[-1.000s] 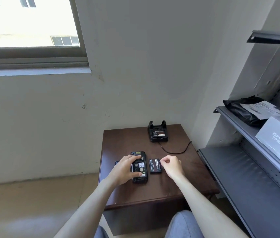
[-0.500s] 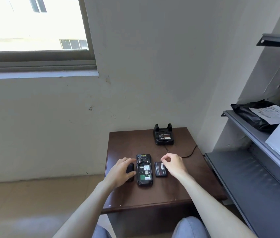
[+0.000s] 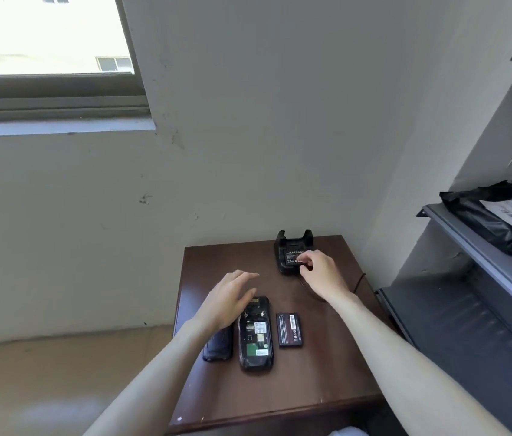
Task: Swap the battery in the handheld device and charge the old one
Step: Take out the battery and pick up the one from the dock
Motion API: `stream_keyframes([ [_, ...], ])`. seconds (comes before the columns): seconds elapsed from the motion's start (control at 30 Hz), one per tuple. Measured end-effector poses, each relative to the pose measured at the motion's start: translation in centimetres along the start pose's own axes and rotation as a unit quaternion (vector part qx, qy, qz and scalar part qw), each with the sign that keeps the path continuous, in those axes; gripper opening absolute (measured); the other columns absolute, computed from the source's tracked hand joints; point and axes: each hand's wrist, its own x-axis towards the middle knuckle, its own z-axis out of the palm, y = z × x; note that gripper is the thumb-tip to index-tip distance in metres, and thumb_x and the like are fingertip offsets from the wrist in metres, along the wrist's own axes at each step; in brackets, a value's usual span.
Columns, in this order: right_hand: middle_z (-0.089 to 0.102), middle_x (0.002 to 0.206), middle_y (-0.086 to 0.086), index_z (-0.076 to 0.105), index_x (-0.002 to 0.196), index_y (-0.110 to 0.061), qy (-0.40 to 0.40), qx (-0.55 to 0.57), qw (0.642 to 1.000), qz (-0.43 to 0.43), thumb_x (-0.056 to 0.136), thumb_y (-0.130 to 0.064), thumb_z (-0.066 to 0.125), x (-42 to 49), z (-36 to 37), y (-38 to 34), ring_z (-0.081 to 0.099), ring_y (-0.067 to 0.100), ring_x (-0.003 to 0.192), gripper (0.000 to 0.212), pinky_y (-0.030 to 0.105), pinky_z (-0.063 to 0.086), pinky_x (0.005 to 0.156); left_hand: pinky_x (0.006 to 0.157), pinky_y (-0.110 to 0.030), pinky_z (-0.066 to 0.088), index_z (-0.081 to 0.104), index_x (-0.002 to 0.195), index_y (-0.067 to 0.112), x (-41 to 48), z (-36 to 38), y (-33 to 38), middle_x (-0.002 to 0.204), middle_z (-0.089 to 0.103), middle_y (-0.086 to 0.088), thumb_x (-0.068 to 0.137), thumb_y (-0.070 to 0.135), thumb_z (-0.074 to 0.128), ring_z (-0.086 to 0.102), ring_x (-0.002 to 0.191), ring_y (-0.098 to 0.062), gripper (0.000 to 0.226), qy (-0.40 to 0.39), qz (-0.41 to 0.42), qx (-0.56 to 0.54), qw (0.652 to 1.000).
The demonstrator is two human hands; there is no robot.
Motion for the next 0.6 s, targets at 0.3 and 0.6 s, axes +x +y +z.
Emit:
stream_keyframes([
  [0.3, 0.056, 0.14, -0.004, 0.059, 0.135, -0.017, -0.073, -0.119, 0.983, -0.123, 0.094, -0.012, 0.061, 4.2, 0.2, 2.0, 0.056, 0.02, 0.125, 0.041, 0.033, 0.046, 0.1, 0.114, -0.039, 0.038, 0.046, 0.148, 0.021, 6.6, 2.6, 1.3, 0.154, 0.045, 0.005, 0.102, 0.037, 0.051, 0.037, 0.142, -0.017, 0.048, -0.028, 0.037, 0.017, 0.999],
  [0.6, 0.061, 0.135, -0.005, 0.055, 0.131, -0.024, -0.092, -0.223, 0.946, -0.215, 0.089, -0.018, 0.071, 6.5, 0.2, 3.1, 0.059, 0.021, 0.122, 0.045, 0.042, 0.053, 0.091, 0.127, -0.041, 0.016, 0.036, 0.154, 0.009, 9.2, 6.2, 0.9, 0.166, 0.027, -0.003, 0.103, 0.037, 0.05, 0.017, 0.155, -0.019, 0.06, -0.045, 0.075, 0.085, 0.993],
])
